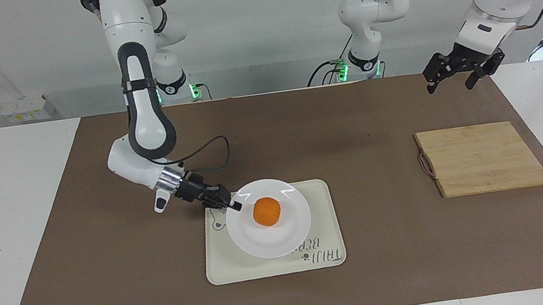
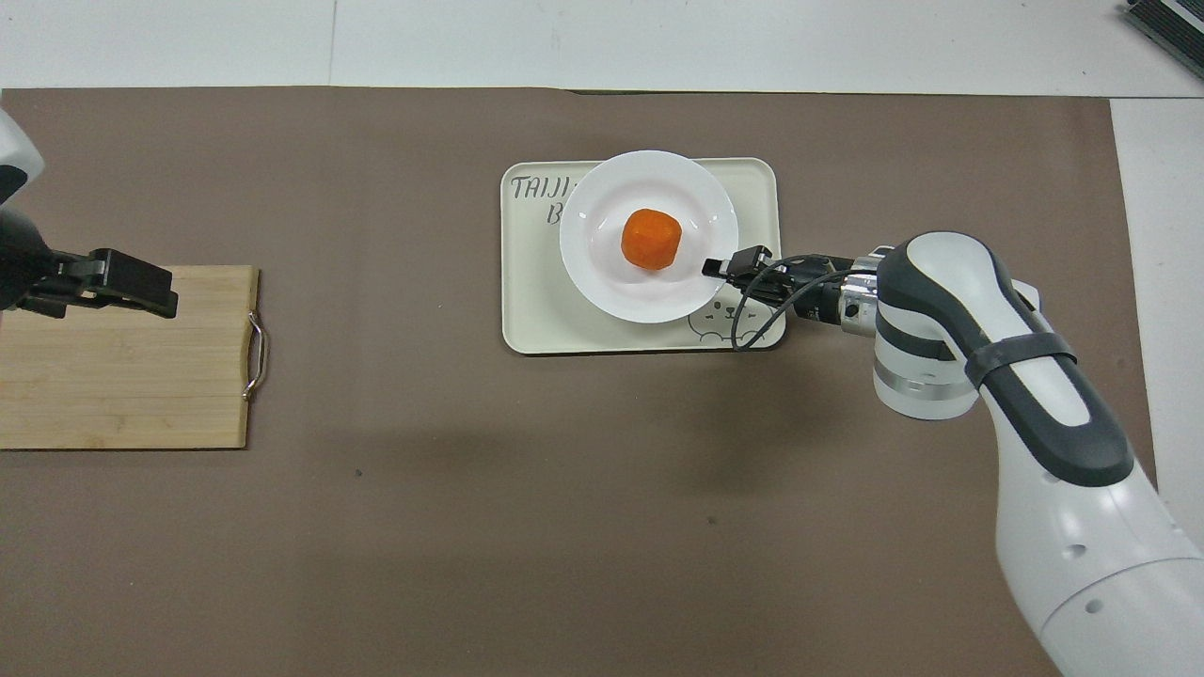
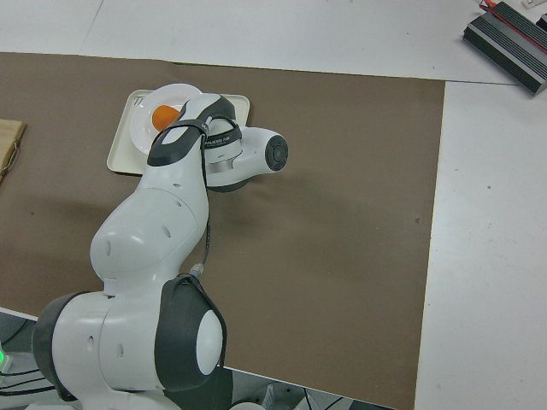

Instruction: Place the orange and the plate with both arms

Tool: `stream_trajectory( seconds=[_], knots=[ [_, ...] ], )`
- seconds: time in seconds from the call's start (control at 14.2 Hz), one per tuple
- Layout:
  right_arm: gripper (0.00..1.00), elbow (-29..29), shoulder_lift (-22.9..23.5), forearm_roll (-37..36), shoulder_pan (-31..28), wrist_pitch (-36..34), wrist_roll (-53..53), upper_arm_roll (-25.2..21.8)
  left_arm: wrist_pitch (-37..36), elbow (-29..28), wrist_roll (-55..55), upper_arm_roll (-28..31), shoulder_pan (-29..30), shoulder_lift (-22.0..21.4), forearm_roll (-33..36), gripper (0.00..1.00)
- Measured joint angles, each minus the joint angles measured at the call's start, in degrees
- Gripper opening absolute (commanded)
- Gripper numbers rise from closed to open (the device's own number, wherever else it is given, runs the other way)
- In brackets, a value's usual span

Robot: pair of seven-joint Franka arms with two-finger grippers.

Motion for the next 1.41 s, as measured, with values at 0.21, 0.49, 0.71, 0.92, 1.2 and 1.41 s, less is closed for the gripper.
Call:
stream_trajectory(
  seconds=[0.21,0.49,0.71,0.92,1.2,1.41],
  knots=[
    [0.35,0.0,1.3,1.2,0.5,0.5,0.0,0.0,0.0,0.0,0.0,0.0,0.0,0.0,0.0,1.0],
    [1.0,0.0,1.4,1.6,0.6,0.5,0.0,0.0,0.0,0.0,0.0,0.0,0.0,0.0,0.0,1.0],
    [1.0,0.0,1.4,1.7,0.5,0.4,0.0,0.0,0.0,0.0,0.0,0.0,0.0,0.0,0.0,1.0],
    [1.0,0.5,0.3,1.5,0.4,0.5,0.0,-0.3,0.0,0.0,0.0,0.0,0.0,0.0,0.0,1.0],
    [1.0,1.0,-3.2,-9.9,-0.1,0.5,0.7,-1.0,0.0,0.0,0.0,0.0,0.0,0.0,0.0,1.0],
    [1.0,1.6,-8.2,-29.8,-1.0,0.2,10.6,-1.6,0.0,0.0,0.0,0.0,0.0,0.0,0.0,1.0]
  ],
)
